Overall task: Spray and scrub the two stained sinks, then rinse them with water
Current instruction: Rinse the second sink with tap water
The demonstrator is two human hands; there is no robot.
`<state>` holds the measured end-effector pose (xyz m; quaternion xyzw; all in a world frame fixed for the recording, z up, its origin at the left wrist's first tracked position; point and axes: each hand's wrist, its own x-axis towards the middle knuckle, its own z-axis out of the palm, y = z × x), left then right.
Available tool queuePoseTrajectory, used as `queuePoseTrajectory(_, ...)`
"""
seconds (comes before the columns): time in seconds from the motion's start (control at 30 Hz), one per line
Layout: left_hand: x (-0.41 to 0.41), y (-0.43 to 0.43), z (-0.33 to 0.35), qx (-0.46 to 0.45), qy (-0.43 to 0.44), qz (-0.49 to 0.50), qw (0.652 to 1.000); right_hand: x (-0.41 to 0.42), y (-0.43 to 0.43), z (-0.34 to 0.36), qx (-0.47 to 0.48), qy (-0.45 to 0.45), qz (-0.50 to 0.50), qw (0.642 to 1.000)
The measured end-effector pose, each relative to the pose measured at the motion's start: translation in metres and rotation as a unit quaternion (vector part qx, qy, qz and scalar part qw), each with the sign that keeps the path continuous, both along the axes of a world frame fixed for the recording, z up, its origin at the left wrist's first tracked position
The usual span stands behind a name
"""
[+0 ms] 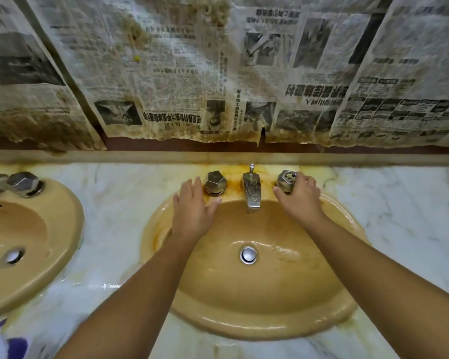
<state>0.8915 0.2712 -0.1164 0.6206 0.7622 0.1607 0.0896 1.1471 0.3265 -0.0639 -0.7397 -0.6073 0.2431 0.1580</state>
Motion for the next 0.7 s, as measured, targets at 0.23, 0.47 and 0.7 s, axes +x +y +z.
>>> queuePoseTrajectory(0.23, -0.011, 0.006, -0.028, -0.076, 0.175, -0.084, 0.978, -0.005, 0.037, -0.015, 0.016, -0.04, 0.02, 0.999)
queuePoseTrajectory(0.47, -0.009, 0.008, -0.033, -0.06, 0.191, -0.078, 0.977, 0.016, 0.042, 0.001, 0.003, -0.068, 0.148, 0.987)
queuePoseTrajectory(0.7, -0.007, 0.008, -0.031, -0.069, 0.205, -0.076, 0.973, 0.026, 0.052, 0.021, -0.081, -0.053, 0.205, 0.974)
